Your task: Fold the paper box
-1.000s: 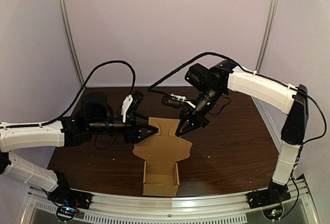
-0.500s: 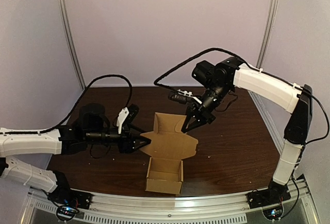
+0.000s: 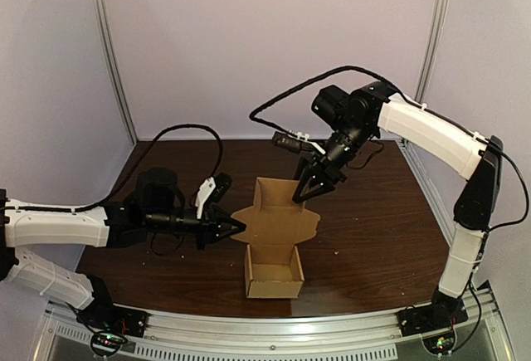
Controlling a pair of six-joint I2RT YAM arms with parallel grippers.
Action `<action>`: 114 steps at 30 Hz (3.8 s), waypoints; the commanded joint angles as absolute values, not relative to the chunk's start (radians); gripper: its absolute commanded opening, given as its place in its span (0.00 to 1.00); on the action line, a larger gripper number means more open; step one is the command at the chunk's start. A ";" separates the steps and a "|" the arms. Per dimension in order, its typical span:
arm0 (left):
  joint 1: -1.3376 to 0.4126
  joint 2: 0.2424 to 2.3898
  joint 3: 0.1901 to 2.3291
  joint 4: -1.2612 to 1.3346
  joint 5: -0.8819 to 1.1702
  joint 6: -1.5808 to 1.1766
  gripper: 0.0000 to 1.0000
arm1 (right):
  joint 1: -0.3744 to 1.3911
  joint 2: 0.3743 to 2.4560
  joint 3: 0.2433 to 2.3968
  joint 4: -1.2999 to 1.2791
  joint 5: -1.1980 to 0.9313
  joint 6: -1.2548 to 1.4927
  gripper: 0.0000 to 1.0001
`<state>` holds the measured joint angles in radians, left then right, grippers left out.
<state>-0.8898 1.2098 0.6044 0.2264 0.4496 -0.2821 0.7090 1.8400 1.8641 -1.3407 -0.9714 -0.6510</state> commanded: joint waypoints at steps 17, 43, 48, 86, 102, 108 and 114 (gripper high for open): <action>-0.886 1.191 0.688 0.102 0.313 -0.188 0.00 | 0.767 1.996 2.097 -1.500 -0.785 -0.571 0.03; -0.932 1.066 0.764 -0.118 -0.143 -0.235 0.67 | 0.709 1.885 1.938 -1.333 -0.816 -0.565 0.00; -0.882 1.187 0.758 -0.098 -0.084 -0.281 0.62 | 0.710 1.862 1.923 -1.343 -0.898 -0.611 0.00; -0.882 1.340 0.785 0.167 0.505 -0.287 0.55 | 0.711 1.809 1.866 -1.311 -0.857 -0.625 0.00; -0.884 1.354 0.737 0.258 0.587 -0.318 0.52 | 0.715 1.794 1.867 -1.295 -0.888 -0.609 0.00; -0.910 1.388 0.743 0.331 0.647 -0.324 0.56 | 0.716 1.793 1.864 -1.296 -0.899 -0.604 0.00; -0.939 1.420 0.777 0.325 0.694 -0.311 0.58 | 0.719 1.799 1.864 -1.289 -0.899 -0.604 0.00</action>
